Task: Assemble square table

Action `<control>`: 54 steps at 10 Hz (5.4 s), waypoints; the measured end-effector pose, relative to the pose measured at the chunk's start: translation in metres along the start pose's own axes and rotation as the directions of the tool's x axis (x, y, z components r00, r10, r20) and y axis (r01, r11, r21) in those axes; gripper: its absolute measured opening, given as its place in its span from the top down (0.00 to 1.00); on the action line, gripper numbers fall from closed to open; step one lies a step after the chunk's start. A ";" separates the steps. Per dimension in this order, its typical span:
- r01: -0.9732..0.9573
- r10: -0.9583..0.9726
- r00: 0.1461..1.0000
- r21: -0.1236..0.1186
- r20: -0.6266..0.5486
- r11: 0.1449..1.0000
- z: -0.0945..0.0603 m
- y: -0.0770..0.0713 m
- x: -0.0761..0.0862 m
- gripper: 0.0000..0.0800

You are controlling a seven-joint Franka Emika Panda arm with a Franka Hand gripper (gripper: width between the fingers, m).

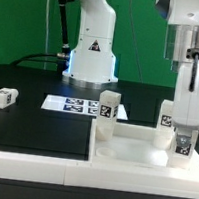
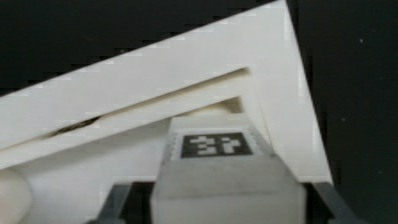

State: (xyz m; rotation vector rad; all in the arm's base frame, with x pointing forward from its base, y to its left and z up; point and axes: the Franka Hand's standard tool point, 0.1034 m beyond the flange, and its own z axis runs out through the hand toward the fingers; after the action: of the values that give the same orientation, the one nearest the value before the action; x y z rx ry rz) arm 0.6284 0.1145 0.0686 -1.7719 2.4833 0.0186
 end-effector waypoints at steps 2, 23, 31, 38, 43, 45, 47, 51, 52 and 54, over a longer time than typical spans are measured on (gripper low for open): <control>0.036 -0.036 0.999 -0.001 0.000 0.999 0.000 0.000 0.000 0.34; 0.910 -0.915 0.401 -0.099 -0.043 0.403 -0.001 -0.006 0.016 0.59; 0.919 -0.922 0.384 -0.084 -0.047 0.386 -0.012 -0.011 0.017 0.20; 0.939 -0.940 0.339 -0.049 -0.046 0.341 -0.047 -0.010 0.048 0.19; 0.959 -0.958 0.280 -0.037 -0.070 0.283 -0.044 -0.007 0.066 0.19; 0.971 -0.971 0.233 -0.046 -0.046 0.236 -0.055 0.012 0.101 0.19; 0.978 -0.978 0.204 -0.035 -0.035 0.205 -0.068 0.022 0.139 0.19; 0.978 -0.979 0.203 -0.037 -0.034 0.204 -0.068 0.023 0.142 0.19; 0.978 -0.979 0.203 -0.037 -0.034 0.204 -0.068 0.023 0.142 0.19; 0.990 -0.990 0.140 -0.032 -0.022 0.140 -0.065 0.031 0.156 0.19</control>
Offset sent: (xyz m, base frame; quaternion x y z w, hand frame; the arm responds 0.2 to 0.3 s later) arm 0.0152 0.0028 0.0025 -0.0181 -0.0034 -0.4481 0.8938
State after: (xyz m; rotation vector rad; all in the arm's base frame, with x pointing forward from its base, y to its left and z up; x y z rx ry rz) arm 0.5445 -0.0271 0.1198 -3.0136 0.7268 -0.0995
